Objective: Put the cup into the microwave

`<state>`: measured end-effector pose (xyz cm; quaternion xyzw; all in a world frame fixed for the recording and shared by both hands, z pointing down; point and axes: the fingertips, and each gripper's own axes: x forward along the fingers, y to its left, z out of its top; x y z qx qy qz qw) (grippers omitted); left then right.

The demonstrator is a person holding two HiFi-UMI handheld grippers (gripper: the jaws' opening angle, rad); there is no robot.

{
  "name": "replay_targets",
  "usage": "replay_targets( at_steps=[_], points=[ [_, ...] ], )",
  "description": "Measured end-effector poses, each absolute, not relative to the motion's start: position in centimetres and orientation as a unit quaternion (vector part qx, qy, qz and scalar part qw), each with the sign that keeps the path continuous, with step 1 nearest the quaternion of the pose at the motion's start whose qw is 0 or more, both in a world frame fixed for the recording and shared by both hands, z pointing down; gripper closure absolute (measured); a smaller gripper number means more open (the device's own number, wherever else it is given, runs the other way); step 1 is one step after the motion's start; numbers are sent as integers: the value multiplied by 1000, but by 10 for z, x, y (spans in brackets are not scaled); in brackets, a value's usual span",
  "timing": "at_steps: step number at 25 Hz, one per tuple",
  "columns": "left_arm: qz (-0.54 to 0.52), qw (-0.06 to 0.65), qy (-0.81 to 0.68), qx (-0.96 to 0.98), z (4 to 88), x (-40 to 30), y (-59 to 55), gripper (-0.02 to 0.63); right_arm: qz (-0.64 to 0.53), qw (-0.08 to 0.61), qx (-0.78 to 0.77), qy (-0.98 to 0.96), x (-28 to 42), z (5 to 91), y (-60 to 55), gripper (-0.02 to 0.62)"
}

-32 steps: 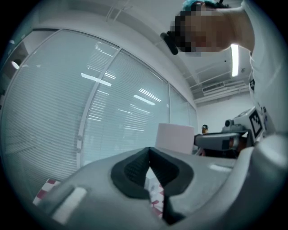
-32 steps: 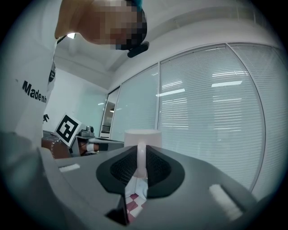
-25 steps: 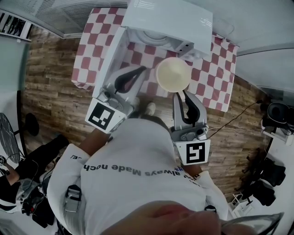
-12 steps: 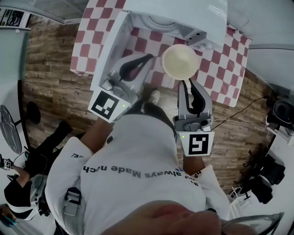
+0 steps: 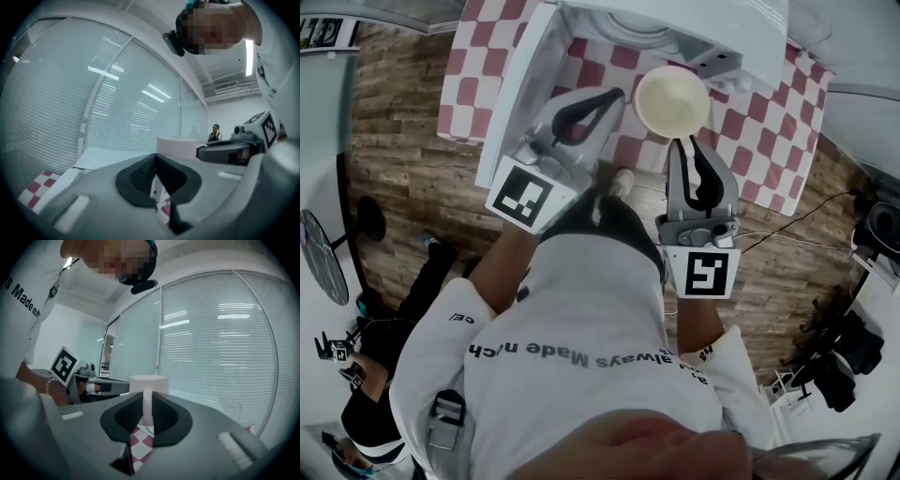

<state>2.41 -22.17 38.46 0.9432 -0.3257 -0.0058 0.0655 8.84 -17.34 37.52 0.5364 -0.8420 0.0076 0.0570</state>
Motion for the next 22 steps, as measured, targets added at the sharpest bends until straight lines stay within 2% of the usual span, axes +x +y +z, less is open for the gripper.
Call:
replay_targets(
  at_steps=[22],
  points=[
    [21, 77, -374, 924, 522, 25, -310, 603, 16, 74, 543, -837, 93, 517, -262, 554]
  ],
)
